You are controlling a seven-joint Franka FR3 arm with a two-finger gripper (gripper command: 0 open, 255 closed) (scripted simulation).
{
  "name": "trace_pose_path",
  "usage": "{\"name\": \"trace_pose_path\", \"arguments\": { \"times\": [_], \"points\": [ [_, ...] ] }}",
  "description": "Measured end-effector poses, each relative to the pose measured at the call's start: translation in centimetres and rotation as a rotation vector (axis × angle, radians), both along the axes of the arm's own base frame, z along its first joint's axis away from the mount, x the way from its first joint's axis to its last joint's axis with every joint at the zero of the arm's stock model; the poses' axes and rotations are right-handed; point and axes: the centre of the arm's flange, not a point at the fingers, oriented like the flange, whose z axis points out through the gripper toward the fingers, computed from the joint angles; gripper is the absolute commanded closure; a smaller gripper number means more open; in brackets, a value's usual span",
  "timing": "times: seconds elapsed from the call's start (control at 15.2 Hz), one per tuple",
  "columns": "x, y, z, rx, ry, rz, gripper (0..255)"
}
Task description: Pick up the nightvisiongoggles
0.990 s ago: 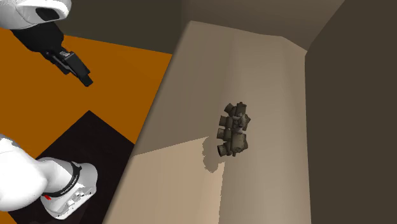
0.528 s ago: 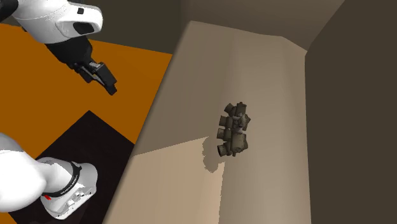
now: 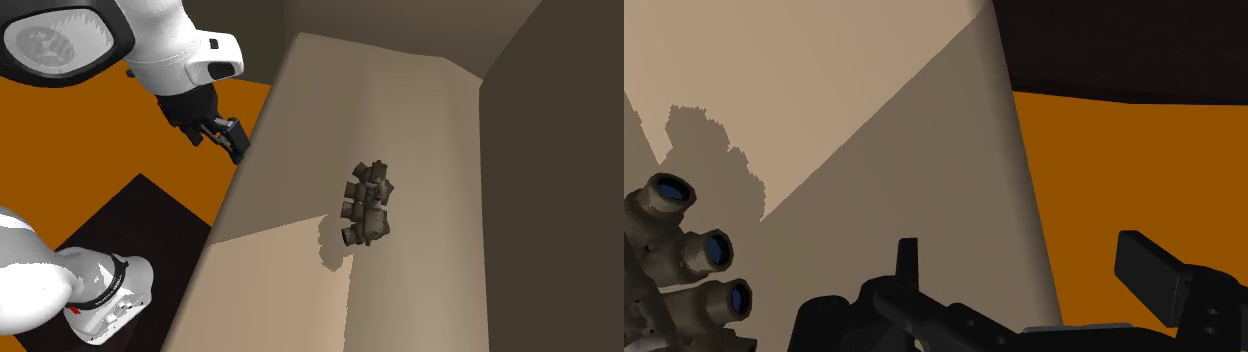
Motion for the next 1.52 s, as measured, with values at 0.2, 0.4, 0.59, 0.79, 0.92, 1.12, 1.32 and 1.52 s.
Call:
{"name": "trace_pose_path", "arguments": {
  "times": [0.2,0.4,0.59,0.79,0.92,1.12,1.32,1.52],
  "points": [
    [1.6,-3.6,-1.5,0.006,-0.003,0.016,0],
    [3.1,-6.9,-2.0,0.011,-0.005,0.032,0],
    [4.6,-10.5,-3.1,0.017,-0.008,0.048,0],
    [6.4,-13.9,-4.0,0.023,-0.011,0.063,0],
    [7.4,-16.3,-4.8,0.026,-0.012,0.074,0],
    [9.1,-19.8,-5.5,0.031,-0.015,0.089,0],
    [10.9,-23.2,-6.9,0.036,-0.017,0.106,0],
    [13.1,-26.6,-7.6,0.041,-0.020,0.122,0]
  ]
}}
